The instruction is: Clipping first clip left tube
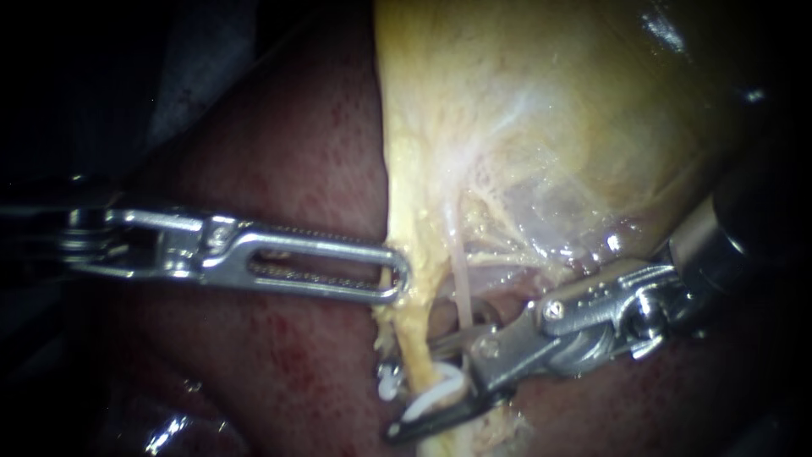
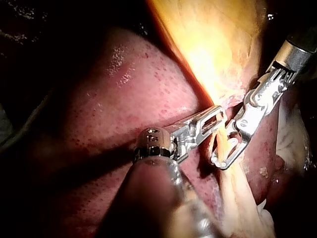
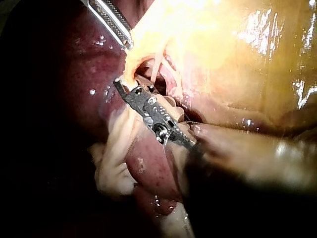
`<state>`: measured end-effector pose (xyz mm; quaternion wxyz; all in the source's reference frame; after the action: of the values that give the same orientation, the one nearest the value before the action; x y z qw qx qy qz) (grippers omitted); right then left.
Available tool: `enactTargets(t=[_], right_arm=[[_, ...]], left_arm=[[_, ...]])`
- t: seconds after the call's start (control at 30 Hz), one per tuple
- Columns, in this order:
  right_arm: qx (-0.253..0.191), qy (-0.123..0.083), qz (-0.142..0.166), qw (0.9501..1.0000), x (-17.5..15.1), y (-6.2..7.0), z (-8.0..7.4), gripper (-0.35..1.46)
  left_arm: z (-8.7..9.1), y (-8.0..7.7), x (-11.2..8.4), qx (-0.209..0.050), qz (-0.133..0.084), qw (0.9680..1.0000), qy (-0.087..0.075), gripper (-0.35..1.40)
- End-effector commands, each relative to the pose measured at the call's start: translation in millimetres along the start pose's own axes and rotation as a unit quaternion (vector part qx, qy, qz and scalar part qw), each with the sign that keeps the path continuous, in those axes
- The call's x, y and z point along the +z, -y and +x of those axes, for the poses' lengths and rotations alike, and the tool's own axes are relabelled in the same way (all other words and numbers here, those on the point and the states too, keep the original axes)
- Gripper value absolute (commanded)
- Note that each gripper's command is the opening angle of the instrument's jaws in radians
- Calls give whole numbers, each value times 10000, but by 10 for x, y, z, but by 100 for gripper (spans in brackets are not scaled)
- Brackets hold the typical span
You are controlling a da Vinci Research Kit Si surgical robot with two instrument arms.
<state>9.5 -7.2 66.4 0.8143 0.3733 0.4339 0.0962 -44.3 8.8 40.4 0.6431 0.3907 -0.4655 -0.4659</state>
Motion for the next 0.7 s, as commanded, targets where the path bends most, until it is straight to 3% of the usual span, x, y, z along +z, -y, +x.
enactTargets(t=[0.03,0.7], right_arm=[[53,-1,2,10000,-1,-1,1,-34],[209,-13,3,9998,-4,-6,0,-35]], left_arm=[[0,0,0,-12,1,10000,4,-35],[0,0,1,-10,0,10000,5,-35]])
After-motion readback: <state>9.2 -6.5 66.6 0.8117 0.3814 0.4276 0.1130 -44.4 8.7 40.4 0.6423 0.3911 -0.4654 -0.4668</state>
